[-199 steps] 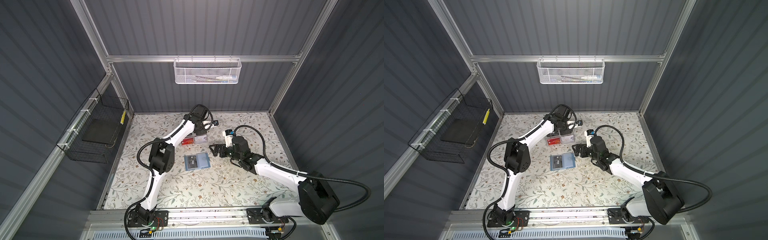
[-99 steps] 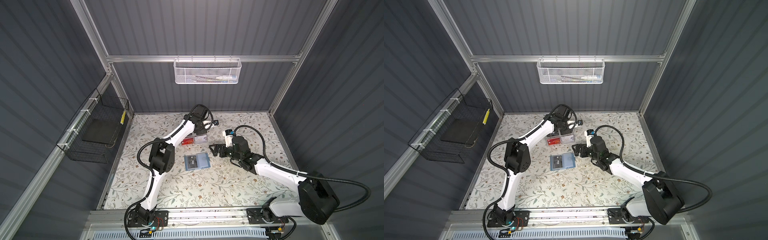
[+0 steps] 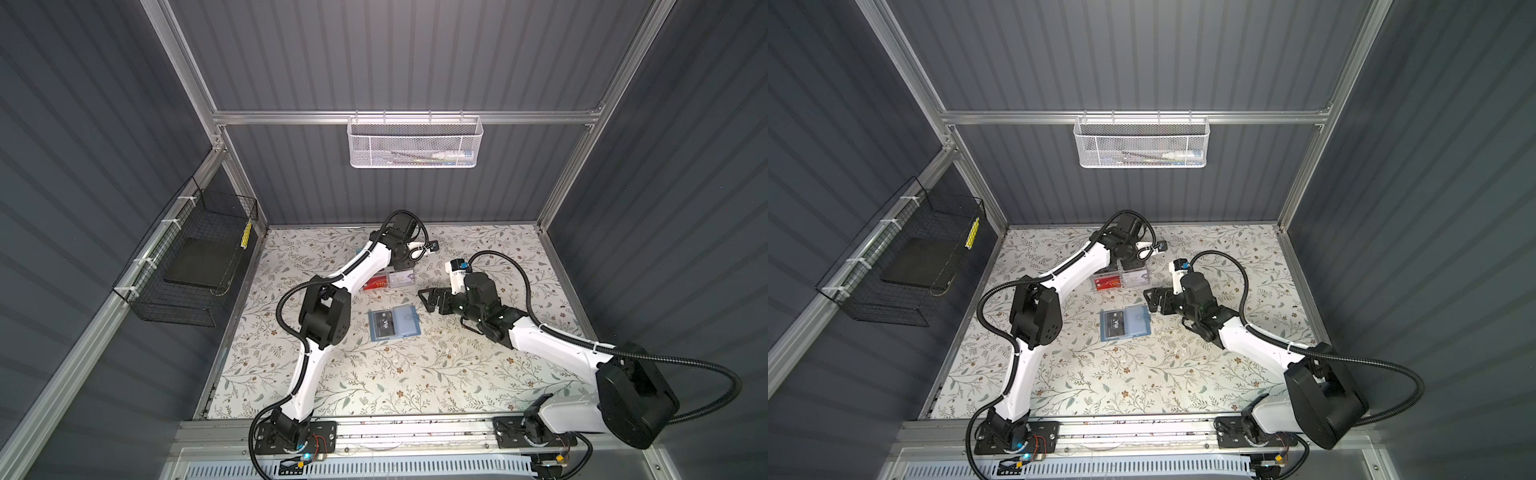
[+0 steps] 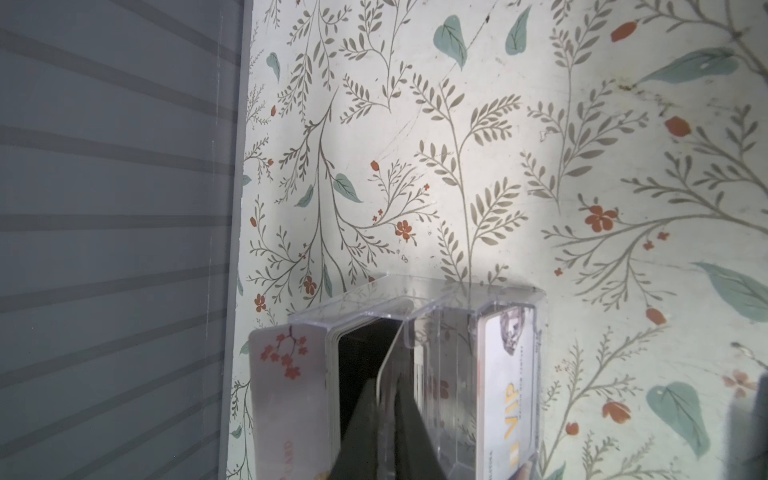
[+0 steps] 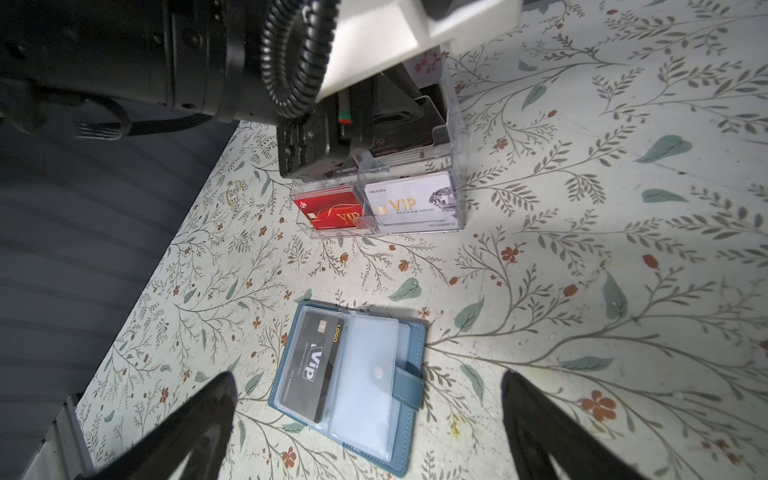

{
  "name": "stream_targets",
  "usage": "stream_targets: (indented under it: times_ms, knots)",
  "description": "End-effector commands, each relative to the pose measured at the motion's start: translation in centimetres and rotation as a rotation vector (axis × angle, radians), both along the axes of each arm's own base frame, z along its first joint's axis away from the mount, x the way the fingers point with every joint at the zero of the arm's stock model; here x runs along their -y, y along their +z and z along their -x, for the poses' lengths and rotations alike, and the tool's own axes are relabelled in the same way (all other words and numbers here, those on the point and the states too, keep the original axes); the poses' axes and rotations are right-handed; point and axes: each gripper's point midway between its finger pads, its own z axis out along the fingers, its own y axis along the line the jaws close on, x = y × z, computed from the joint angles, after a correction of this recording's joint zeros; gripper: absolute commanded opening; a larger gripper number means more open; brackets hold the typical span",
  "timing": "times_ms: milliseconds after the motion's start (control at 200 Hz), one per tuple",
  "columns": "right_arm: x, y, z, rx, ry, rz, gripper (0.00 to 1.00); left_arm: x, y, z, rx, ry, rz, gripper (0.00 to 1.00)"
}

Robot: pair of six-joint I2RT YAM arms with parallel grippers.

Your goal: Take the credit cards out of the card holder

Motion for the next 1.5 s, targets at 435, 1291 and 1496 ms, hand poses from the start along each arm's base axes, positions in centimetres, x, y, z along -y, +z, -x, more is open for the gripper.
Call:
stream_targets:
  times_ms: [435,1291,1496]
  knots:
    - [-0.2,0.4,-0.2,0.008,0.007,-0.018,0.99,0.3,-1.2,0.1,0.01,-0.009,-0.022,0.19]
    - [-0.4,0.7,0.0,0.01,0.016,-0.031,0.99,0.5,-1.4,-0.4,0.13,0.053,0.05,0.33]
    - [-0.4,0.6,0.0,0.005,0.018,-0.031,0.99,0.4,-0.7,-0.1,0.163,0.066,0.094,0.37]
